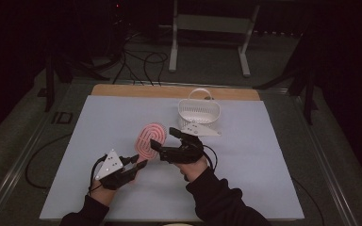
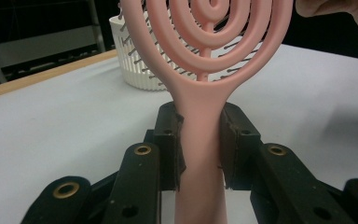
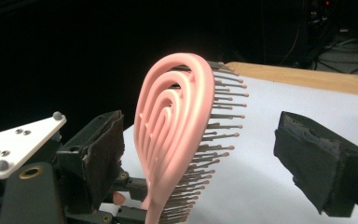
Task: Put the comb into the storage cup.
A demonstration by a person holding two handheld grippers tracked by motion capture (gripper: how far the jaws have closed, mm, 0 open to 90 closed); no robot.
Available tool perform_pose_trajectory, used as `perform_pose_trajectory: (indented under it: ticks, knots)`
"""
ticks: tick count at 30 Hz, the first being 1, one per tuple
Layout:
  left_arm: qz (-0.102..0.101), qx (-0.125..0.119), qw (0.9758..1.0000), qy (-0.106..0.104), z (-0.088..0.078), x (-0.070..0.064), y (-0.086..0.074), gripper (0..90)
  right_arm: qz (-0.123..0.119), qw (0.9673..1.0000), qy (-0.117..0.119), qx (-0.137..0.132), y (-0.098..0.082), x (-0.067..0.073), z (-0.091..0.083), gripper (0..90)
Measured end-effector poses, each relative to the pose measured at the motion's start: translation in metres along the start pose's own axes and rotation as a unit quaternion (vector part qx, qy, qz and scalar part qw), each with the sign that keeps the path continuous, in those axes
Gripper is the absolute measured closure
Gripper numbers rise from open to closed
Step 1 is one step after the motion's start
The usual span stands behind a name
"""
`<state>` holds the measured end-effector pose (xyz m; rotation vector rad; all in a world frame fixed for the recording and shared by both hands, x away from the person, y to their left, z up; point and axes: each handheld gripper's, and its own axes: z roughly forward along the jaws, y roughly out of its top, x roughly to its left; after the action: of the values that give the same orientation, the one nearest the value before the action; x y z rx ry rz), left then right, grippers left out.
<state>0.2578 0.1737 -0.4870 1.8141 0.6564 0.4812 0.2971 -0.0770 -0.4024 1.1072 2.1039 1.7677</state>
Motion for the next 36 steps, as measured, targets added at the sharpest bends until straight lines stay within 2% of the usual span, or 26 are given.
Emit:
perform_pose_trajectory:
  ticks: [6, 12, 18, 20, 25, 36]
  knots:
    - [-0.001, -0.002, 1.0000, -0.001, 0.000, 0.000, 0.000, 72.0, 0.020, 0.9997, 0.011, 0.004, -0.004, 0.000, 0.005, 23.0]
    - [-0.005, -0.004, 1.0000, -0.005, 0.000, -0.001, 0.000, 72.0, 0.045, 0.9985, 0.029, 0.013, -0.010, 0.002, 0.012, 35.9]
    - [-0.005, -0.004, 1.0000, -0.008, 0.000, -0.001, 0.000, 72.0, 0.065, 0.9971, 0.036, 0.018, -0.013, 0.001, 0.018, 45.1]
    - [-0.001, -0.001, 1.0000, -0.009, 0.000, -0.001, 0.000, 72.0, 0.067, 0.9969, 0.037, 0.020, -0.014, 0.001, 0.019, 47.1]
    - [-0.006, 0.000, 0.9999, -0.016, 0.002, -0.001, -0.001, 71.9, 0.072, 0.9964, 0.037, 0.025, -0.015, 0.002, 0.021, 55.1]
    - [-0.022, -0.001, 0.9994, -0.028, 0.002, 0.000, -0.001, 71.6, 0.068, 0.9957, 0.056, 0.029, -0.014, 0.004, 0.022, 62.0]
